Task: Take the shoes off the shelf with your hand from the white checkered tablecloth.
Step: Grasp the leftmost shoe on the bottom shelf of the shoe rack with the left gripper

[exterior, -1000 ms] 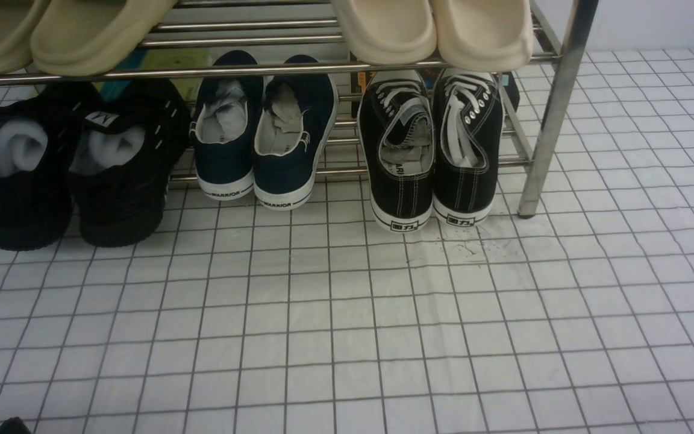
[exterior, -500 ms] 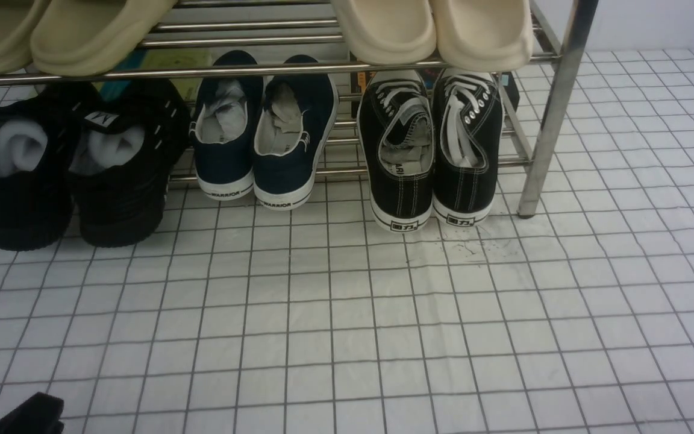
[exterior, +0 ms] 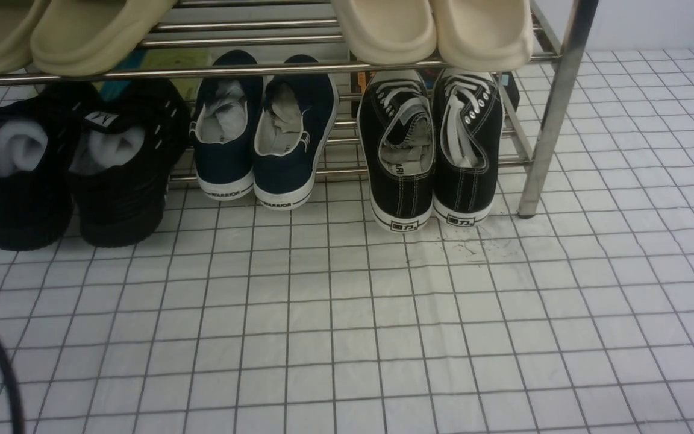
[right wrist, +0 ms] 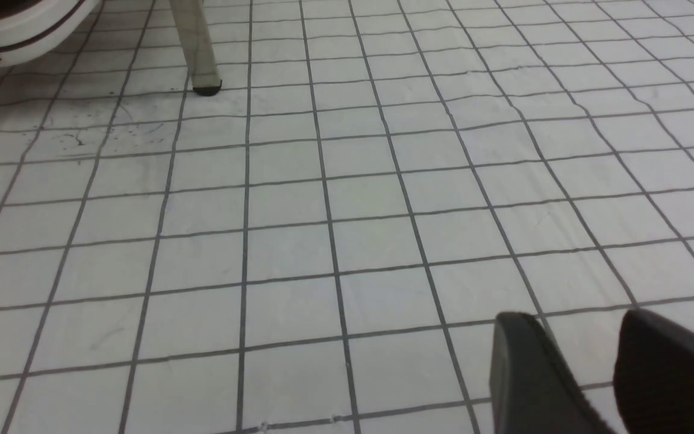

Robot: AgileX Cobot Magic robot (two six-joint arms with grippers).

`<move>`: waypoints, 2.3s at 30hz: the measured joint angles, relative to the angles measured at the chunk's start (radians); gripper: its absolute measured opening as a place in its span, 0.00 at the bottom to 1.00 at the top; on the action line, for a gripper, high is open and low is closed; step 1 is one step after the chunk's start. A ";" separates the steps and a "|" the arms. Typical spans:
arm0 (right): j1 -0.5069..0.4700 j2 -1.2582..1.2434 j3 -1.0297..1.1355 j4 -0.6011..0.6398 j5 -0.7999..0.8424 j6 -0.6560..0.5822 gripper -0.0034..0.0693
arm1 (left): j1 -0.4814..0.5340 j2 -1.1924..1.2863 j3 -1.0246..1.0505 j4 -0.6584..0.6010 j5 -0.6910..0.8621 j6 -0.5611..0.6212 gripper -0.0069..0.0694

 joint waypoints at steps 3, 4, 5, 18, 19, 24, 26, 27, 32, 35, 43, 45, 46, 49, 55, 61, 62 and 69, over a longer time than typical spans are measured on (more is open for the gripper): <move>0.000 0.000 0.000 0.000 0.000 0.000 0.38 | 0.000 0.188 -0.176 0.206 0.164 0.025 0.09; 0.000 0.000 0.000 0.000 0.000 0.000 0.38 | 0.000 0.230 -0.225 0.267 0.182 0.026 0.09; 0.000 0.000 0.000 0.000 0.000 0.000 0.38 | 0.000 0.269 -0.272 0.325 0.196 0.026 0.09; 0.000 0.000 0.000 0.000 0.000 0.000 0.38 | 0.109 0.786 -0.598 0.395 0.341 0.096 0.11; 0.000 0.000 0.000 0.000 0.000 0.000 0.38 | 0.166 0.819 -0.613 0.336 0.324 0.119 0.11; 0.000 0.000 0.000 0.000 0.000 0.000 0.38 | 0.405 0.877 -0.637 0.054 0.268 0.205 0.11; 0.000 0.000 0.000 0.000 0.000 0.000 0.38 | 0.495 0.898 -0.639 -0.086 0.240 0.225 0.11; 0.000 0.000 0.000 0.000 0.000 0.000 0.38 | 0.519 0.908 -0.639 -0.141 0.224 0.230 0.11; 0.000 0.000 0.000 0.000 0.000 0.000 0.38 | 0.531 0.935 -0.639 -0.278 0.132 0.234 0.17; 0.000 0.000 0.000 0.000 0.000 0.000 0.38 | 0.490 0.950 -0.639 -0.327 0.048 0.235 0.29; 0.000 0.000 0.000 0.000 0.000 0.000 0.38 | 0.411 1.038 -0.639 -0.352 -0.121 0.215 0.68; 0.000 0.000 0.000 0.000 0.000 0.000 0.38 | 0.401 1.074 -0.639 -0.355 -0.163 0.203 0.76; 0.000 0.000 0.000 0.000 0.000 0.000 0.38 | 0.401 1.077 -0.639 -0.355 -0.166 0.203 0.76; 0.000 0.000 0.000 0.000 0.000 0.000 0.38 | 0.398 1.133 -0.639 -0.359 -0.216 0.198 0.81; 0.000 0.000 0.000 0.000 0.000 0.000 0.38 | 0.398 1.211 -0.639 -0.375 -0.284 0.197 0.82; 0.000 0.000 0.000 0.000 0.000 0.000 0.38 | 0.398 1.268 -0.639 -0.425 -0.335 0.197 0.80; 0.000 0.000 0.000 0.000 0.000 0.000 0.38 | 0.398 1.280 -0.639 -0.434 -0.340 0.197 0.78; 0.000 0.000 0.000 0.000 0.000 0.000 0.38 | 0.398 1.341 -0.639 -0.468 -0.349 0.197 0.53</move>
